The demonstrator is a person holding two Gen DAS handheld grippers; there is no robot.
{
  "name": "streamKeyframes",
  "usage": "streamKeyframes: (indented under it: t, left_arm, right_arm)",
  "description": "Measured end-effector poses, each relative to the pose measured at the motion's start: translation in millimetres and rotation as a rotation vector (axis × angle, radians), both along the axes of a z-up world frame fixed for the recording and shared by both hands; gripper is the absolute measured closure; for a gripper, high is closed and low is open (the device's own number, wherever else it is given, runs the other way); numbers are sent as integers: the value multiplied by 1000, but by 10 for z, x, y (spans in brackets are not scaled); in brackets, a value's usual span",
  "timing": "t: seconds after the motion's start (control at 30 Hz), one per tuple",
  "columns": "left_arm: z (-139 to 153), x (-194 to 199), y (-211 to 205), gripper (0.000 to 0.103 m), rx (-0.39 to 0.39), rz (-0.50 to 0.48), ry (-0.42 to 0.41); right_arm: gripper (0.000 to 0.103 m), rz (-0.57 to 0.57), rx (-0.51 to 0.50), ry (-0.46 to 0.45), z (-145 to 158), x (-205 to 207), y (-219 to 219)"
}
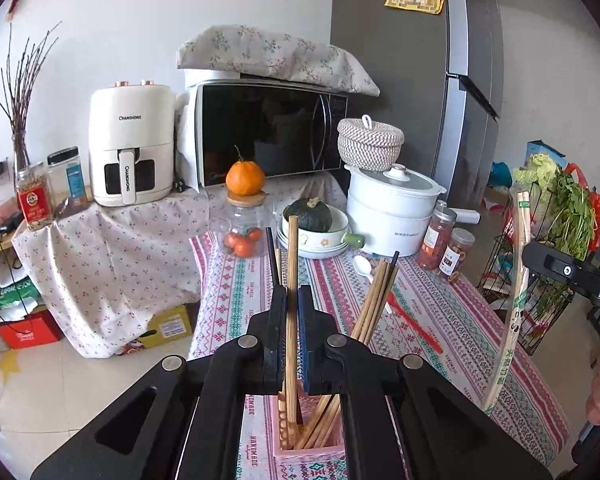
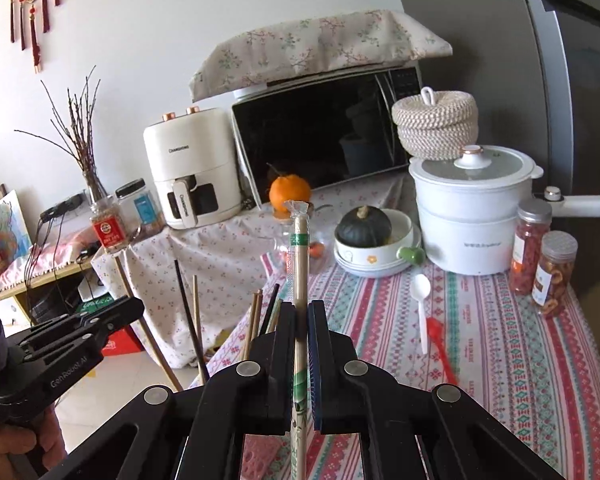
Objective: Organize utensils
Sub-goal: 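Lower the wooden chopstick into the basket, open the left tool while the right tool lifts its chopsticks, then lower the green-banded chopsticks into the pink basket and open the right tool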
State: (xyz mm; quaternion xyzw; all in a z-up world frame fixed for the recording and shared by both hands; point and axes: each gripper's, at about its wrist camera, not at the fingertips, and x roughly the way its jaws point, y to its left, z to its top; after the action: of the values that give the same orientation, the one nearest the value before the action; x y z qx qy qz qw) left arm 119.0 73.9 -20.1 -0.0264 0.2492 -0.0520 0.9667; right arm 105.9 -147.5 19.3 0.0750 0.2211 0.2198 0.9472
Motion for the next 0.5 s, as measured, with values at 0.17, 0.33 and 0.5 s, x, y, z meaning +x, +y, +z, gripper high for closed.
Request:
streamKeyframes:
  t: [0.17,0.33,0.5]
  left_arm:
    - [-22,31,-8,96,-32,-30,37]
    - [6,-31,48,59,-22,-8,96]
    - [-124,-113,221,40,3,44,224]
  right_arm:
    - [98,4,4,-27,33,-26,115]
    - [98,-1,18,-40,43,-15,222]
    - [98,-17,36,-53,44,29,350]
